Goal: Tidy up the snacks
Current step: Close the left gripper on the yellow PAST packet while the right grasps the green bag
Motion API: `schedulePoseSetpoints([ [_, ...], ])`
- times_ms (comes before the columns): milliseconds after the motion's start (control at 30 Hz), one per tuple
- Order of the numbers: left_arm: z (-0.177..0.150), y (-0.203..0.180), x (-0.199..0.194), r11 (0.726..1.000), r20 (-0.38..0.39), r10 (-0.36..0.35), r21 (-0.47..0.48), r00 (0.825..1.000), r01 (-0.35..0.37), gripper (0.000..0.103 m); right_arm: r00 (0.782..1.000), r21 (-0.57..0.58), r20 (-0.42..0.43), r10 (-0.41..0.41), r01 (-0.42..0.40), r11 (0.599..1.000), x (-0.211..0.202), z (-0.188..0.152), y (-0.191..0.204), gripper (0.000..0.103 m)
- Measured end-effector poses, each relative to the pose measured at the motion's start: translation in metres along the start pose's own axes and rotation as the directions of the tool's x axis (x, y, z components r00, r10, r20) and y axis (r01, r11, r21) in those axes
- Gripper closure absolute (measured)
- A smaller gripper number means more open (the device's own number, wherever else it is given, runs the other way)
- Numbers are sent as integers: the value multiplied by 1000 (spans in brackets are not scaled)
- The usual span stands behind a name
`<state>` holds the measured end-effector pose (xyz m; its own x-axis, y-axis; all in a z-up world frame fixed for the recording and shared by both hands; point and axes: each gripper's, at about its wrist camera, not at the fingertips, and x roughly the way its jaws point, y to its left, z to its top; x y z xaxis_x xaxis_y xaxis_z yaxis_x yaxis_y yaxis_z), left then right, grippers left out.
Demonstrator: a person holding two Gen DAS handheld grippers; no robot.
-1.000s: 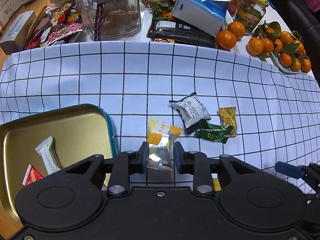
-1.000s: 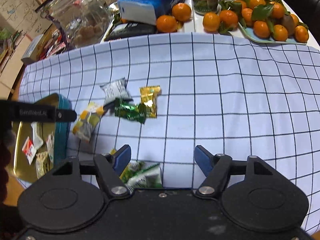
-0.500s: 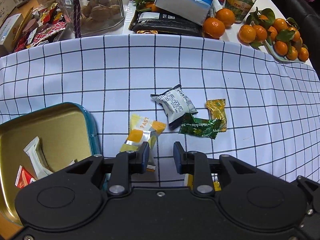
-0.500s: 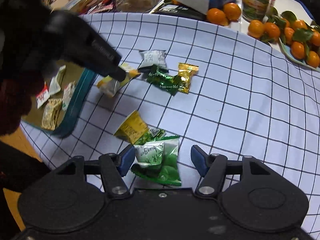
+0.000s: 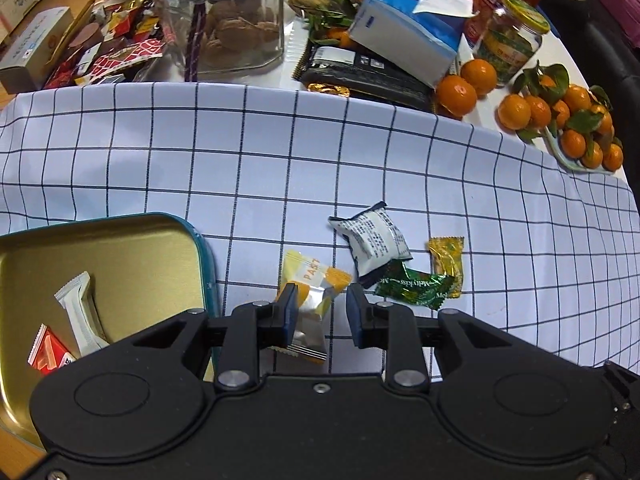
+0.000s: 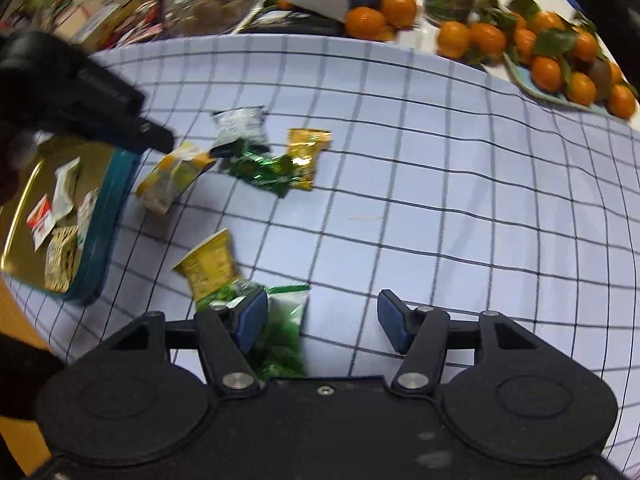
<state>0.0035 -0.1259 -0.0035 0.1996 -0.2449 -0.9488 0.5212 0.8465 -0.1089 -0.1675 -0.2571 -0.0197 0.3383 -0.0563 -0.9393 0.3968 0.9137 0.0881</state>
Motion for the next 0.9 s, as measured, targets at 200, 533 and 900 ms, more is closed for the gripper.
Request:
schedulePoseSetpoints([
  [200,0,1,-2,1000,3,-3,3,1000,3,67,986,5,57,155,-155,988,-19,2,-7,45],
  [533,-1,0,-3,1000,1,-4,4,1000,4,67,994,-428,33,109,-84,900,-11,-35,62,37],
  [900,-2,1,-6,1000,3,-21,6,1000,21,67,999,-325,41,32,-17,945,6,-27,46,54],
])
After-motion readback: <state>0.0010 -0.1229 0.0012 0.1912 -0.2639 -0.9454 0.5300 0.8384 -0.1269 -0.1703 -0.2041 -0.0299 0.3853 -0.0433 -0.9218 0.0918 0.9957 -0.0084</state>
